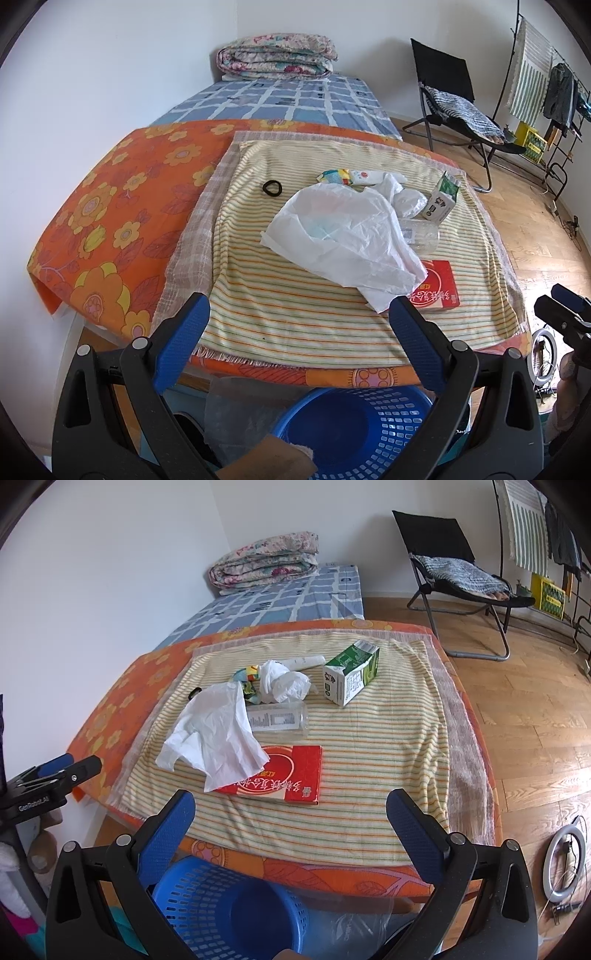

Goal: Collect trash
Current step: 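Reach the left tool to the white plastic bag and grasp it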

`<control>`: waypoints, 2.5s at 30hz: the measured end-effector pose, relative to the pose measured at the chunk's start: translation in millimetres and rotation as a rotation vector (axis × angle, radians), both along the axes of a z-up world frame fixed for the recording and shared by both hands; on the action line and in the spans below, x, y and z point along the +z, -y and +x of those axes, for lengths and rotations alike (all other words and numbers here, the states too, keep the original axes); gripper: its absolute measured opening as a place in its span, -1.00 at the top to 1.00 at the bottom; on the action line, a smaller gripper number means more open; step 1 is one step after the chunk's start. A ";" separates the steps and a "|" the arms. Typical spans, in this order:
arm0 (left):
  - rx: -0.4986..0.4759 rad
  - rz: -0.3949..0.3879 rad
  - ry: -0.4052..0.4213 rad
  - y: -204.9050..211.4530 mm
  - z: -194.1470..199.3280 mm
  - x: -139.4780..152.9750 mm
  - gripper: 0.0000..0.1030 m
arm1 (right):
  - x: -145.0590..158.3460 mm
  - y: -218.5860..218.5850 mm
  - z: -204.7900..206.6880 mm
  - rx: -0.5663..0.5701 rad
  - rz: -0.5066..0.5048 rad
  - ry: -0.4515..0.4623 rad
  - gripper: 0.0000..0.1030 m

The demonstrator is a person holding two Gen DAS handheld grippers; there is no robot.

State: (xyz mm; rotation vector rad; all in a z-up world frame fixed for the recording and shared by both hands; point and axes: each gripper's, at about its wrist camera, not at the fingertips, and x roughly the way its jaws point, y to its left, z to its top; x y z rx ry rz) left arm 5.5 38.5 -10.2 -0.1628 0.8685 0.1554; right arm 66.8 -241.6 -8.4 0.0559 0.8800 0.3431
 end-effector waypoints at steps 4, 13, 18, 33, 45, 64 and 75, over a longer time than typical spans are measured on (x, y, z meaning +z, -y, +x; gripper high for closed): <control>0.018 -0.009 -0.029 -6.3 4.0 -9.1 -0.94 | -1.4 3.2 2.6 -0.013 -0.014 -0.006 -0.99; 0.022 -0.033 -0.030 -4.2 36.6 0.5 -0.92 | -2.8 2.4 8.4 0.029 -0.065 0.092 -0.99; 0.036 -0.098 -0.057 -7.9 72.2 1.3 -0.70 | -3.9 -7.6 21.4 0.110 -0.069 0.100 -0.99; 0.076 -0.335 -0.236 -46.6 181.3 -71.0 -0.57 | -20.4 2.3 56.3 0.052 -0.010 -0.022 -0.99; -0.017 -0.516 -0.359 -37.5 192.5 -116.2 -0.57 | -23.4 -1.3 61.5 0.058 0.021 -0.052 -0.99; -0.110 -0.176 -0.428 33.0 172.7 -118.0 0.54 | -51.9 -37.3 77.6 0.172 -0.041 -0.124 -0.99; -0.070 -0.195 -0.365 -12.8 159.0 -102.6 0.85 | -76.5 -74.7 118.1 0.295 -0.127 -0.141 -0.99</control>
